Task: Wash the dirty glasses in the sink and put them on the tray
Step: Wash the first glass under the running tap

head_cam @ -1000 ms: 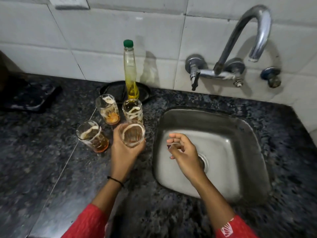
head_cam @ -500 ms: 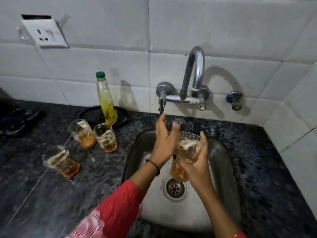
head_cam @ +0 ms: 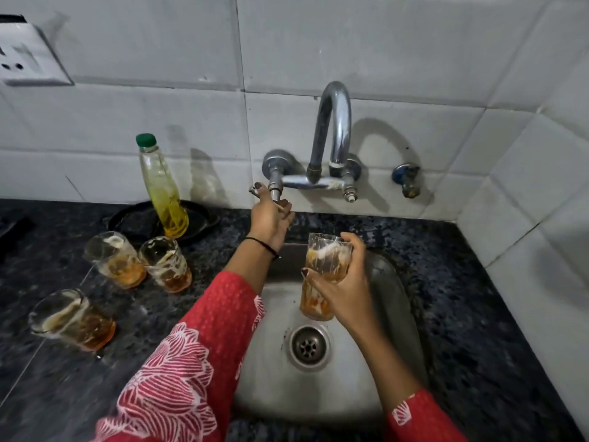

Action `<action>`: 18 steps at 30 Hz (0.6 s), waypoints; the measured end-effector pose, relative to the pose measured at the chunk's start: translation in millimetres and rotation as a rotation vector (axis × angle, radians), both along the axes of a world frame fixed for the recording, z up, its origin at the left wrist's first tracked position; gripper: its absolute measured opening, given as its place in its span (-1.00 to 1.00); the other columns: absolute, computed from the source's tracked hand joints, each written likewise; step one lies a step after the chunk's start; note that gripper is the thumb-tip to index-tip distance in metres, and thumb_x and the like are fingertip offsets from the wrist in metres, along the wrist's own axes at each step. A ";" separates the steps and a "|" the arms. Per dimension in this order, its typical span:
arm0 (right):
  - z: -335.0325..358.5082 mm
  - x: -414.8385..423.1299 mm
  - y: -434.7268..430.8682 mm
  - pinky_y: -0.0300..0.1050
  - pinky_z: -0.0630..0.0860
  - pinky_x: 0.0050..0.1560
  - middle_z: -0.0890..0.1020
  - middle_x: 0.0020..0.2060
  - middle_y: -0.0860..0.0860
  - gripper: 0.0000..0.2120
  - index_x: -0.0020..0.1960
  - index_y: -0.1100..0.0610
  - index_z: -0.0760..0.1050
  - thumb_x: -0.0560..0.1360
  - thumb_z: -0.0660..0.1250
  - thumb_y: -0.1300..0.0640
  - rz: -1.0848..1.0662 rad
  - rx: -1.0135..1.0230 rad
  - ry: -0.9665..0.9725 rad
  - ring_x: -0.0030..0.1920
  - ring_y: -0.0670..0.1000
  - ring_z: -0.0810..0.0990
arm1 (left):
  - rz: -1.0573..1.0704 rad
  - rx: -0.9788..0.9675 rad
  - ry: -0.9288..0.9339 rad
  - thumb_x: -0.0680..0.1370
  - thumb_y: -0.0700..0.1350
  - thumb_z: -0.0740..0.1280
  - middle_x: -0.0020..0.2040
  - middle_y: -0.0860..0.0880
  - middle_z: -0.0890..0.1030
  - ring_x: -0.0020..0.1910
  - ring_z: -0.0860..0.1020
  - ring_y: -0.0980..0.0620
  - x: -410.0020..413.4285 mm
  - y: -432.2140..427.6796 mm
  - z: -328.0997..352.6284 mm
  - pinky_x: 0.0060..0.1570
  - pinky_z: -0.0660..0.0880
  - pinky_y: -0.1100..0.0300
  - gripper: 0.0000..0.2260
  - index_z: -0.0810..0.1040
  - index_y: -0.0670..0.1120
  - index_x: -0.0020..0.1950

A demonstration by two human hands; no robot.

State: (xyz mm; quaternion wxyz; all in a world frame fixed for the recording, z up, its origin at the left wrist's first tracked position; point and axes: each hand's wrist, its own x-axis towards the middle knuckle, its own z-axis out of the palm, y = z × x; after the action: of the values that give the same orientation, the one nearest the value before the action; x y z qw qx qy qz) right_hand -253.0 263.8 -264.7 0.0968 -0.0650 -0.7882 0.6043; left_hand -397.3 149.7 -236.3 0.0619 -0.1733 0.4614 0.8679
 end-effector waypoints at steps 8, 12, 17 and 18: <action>-4.5 1.0 -1.9 -0.41 0.51 0.00 0.49 0.12 -0.22 -0.24 0.42 -0.10 0.14 0.39 0.44 0.28 0.029 -0.157 -0.021 0.03 -0.33 0.56 | -0.666 0.072 -0.193 0.54 0.36 -0.08 0.04 -0.12 0.68 0.01 0.64 -0.05 97.2 5.5 -70.3 0.12 0.48 0.02 -0.33 0.58 -0.08 0.18; -10.9 6.9 -3.5 -0.14 0.54 0.04 0.53 0.12 -0.02 -0.43 0.27 -0.18 0.24 0.40 0.44 0.15 0.017 -0.055 -0.130 0.04 -0.07 0.60 | -0.785 0.122 -0.263 0.45 0.40 0.09 -0.04 -0.10 0.69 -0.09 0.66 -0.09 129.5 12.8 -100.0 -0.05 0.57 -0.05 -0.39 0.64 -0.05 0.07; -12.2 -2.1 3.6 -0.05 0.27 0.38 0.42 0.25 0.02 -0.69 0.16 0.07 0.44 0.46 0.36 -0.01 0.095 0.727 -0.085 0.37 0.03 0.27 | -0.580 0.104 -0.365 0.52 0.30 0.06 -0.15 -0.15 0.61 -0.24 0.54 -0.05 124.1 17.5 -128.8 -0.28 0.43 0.18 -0.43 0.65 -0.12 -0.02; -7.8 -6.6 4.6 -0.08 0.23 0.39 0.48 0.22 0.04 -0.76 0.12 0.11 0.50 0.50 0.32 0.02 0.132 0.809 -0.075 0.36 0.05 0.30 | -0.548 0.064 -0.345 0.53 0.26 0.09 -0.08 -0.17 0.60 -0.17 0.52 -0.07 119.7 15.6 -134.7 -0.22 0.43 0.14 -0.48 0.63 -0.11 0.05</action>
State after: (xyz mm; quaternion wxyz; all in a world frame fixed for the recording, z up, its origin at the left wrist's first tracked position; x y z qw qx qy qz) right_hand -259.6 268.4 -272.5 0.0469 0.0068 -0.9677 0.2478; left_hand -277.6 165.3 -371.0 0.3760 -0.1850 0.4459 0.7909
